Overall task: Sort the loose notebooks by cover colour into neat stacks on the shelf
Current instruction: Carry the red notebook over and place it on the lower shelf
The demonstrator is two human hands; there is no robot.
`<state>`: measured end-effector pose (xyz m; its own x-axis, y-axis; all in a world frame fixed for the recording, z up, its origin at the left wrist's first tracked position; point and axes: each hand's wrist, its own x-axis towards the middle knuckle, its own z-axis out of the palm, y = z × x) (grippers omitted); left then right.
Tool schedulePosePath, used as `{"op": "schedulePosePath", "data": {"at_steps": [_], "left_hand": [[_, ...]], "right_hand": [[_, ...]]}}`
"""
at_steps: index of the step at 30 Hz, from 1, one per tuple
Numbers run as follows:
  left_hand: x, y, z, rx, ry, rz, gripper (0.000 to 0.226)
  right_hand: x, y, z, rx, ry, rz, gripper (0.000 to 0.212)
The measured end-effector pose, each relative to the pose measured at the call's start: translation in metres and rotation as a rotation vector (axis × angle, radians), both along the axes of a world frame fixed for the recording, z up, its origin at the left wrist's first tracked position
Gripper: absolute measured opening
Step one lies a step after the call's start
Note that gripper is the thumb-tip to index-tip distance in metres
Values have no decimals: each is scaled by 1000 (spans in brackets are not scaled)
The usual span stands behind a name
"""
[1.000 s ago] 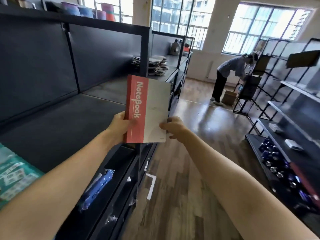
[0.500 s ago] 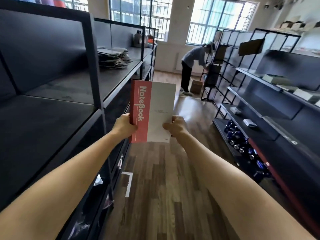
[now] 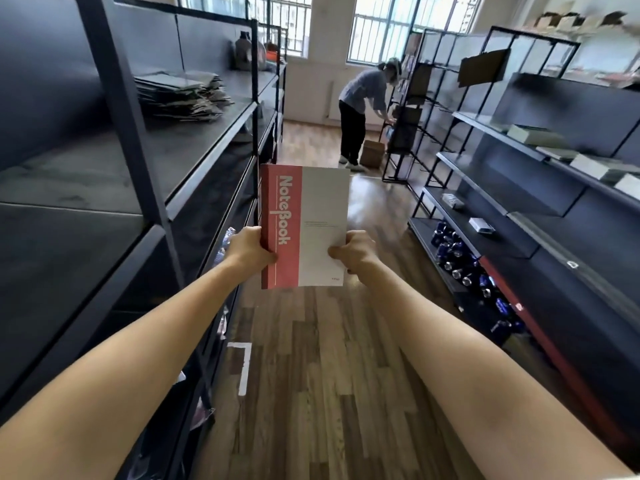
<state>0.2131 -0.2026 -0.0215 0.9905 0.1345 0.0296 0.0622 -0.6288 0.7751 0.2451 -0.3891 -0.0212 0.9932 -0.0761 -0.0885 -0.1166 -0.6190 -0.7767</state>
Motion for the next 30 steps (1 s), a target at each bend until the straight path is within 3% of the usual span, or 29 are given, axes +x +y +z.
{"op": "schedulePosePath", "data": {"at_steps": [15,30], "left_hand": [[162,38,-1,-138,36,-104,20],[284,25,-29,-85,75,-66,17]], "right_hand": [[153,31,0,-61,22,-64,21],[283,16,-30,-35,103,-9,24]]}}
